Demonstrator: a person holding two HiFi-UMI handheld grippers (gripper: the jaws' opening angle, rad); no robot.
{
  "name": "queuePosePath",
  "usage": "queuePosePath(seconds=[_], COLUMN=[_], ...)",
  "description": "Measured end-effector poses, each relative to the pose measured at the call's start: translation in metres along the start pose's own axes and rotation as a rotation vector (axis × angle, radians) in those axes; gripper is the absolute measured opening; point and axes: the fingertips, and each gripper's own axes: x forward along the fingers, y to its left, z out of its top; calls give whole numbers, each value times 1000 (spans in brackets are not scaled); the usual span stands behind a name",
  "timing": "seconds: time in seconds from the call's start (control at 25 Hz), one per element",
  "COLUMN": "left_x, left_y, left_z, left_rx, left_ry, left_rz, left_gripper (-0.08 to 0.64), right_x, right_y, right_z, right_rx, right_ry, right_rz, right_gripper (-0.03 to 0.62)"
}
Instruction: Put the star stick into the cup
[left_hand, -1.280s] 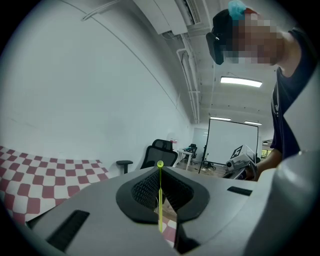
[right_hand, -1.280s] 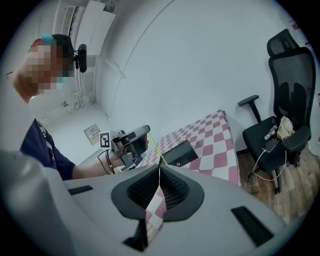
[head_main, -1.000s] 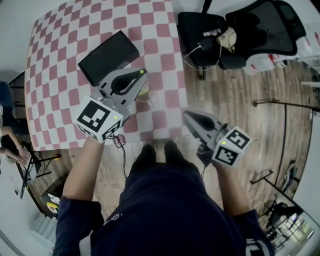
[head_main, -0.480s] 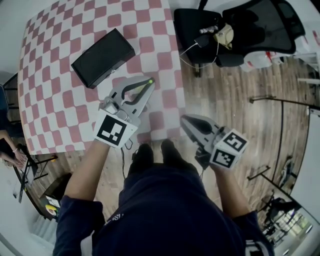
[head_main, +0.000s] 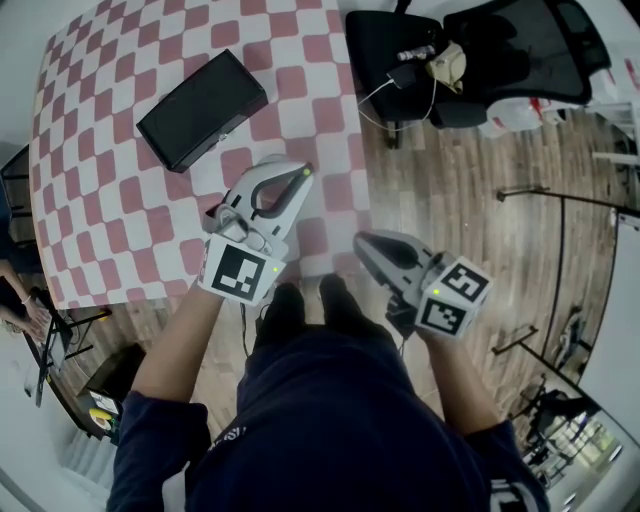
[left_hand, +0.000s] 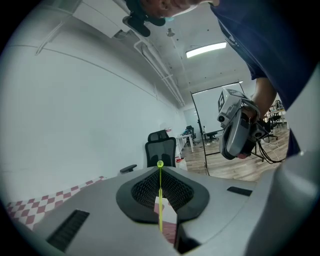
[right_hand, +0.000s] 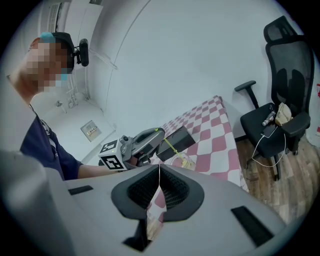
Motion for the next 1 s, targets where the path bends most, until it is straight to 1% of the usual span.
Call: queuePosePath(seconds=[0.2, 0.36, 0.56, 0.68, 1.0], left_x=[-2, -6, -11, -14, -18], left_y=[-13, -24, -37, -45, -63], left_z=[-4, -13, -25, -33, -50], left_rx=[-30, -69, -111, -111, -133], left_ry=[2, 29, 72, 109, 170], left_rz=[-10, -25, -40, -57, -76], left_gripper=[43, 79, 106, 128, 138], right_x=[2, 1, -4, -5, -10], right_y=[3, 7, 10, 11, 14], right_z=[-8, -11, -16, -18, -27], right_rx=[4, 7, 12, 15, 17], right_ry=[10, 10, 3, 1, 3], right_rz=[6, 16, 23, 28, 33], right_gripper=[18, 18, 18, 18, 18])
